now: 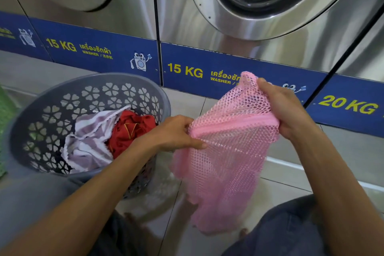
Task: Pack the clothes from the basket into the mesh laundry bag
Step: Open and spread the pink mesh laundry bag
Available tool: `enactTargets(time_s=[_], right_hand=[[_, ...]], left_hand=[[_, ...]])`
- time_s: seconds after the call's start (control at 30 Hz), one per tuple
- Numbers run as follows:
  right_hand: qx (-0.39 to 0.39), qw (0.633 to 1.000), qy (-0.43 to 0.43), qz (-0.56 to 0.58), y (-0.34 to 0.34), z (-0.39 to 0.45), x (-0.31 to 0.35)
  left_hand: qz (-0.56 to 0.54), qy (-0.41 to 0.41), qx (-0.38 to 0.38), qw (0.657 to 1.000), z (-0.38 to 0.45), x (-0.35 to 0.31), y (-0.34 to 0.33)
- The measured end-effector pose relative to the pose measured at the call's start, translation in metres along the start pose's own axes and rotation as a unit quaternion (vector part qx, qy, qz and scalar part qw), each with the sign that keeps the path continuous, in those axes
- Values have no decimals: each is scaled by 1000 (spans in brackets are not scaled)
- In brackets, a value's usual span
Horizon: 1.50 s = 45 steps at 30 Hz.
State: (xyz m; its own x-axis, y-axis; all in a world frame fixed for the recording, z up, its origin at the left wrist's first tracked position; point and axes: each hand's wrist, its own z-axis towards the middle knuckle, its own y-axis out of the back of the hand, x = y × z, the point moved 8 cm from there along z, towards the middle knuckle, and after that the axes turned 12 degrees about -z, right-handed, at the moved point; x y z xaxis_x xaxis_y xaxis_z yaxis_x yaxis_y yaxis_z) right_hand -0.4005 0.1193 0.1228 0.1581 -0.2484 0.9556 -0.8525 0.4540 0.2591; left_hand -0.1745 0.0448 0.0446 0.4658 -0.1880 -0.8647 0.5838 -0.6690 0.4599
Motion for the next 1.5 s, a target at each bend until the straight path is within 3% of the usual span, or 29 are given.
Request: enactTargets(time_s=[0.2, 0.37, 0.47, 0.63, 0.73, 0.87, 0.93, 1.03, 1.2, 1.3, 1.37, 1.5], right_hand=[[-116, 993, 24, -28, 50, 5, 4], [-202, 970, 34, -131, 77, 11, -5], [-222, 930, 67, -285, 78, 14, -3], [-82, 864, 51, -494, 41, 29, -25], [9, 869, 111, -482, 2, 17, -23], [219, 839, 171, -467, -70, -16, -32], [239, 834, 170, -467, -86, -20, -38], [162, 848, 195, -466, -78, -9, -27], [74, 913, 132, -380, -34, 13, -27], [28, 933, 102, -343, -15, 18, -27], [-10, 927, 94, -364, -5, 19, -25], [-51, 886, 83, -454, 5, 24, -32]], left_hand=[[108, 5, 75, 991, -2, 12, -24], [139, 34, -3, 990, 6, 19, -2], [62, 61, -11, 996, 5, 19, 3], [-152, 100, -5, 983, -4, 8, -2], [-211, 67, 29, 975, -6, -2, -8], [-240, 36, 65, 968, -8, -13, -23], [-271, 42, 64, 960, -8, -13, -23], [-267, 56, 64, 960, -4, -6, -15], [-20, 107, 119, 987, -8, 16, -19], [35, 112, 115, 986, -6, 21, -21], [2, 111, 111, 988, -7, 16, -22], [-72, 90, 20, 993, -2, 9, -4]])
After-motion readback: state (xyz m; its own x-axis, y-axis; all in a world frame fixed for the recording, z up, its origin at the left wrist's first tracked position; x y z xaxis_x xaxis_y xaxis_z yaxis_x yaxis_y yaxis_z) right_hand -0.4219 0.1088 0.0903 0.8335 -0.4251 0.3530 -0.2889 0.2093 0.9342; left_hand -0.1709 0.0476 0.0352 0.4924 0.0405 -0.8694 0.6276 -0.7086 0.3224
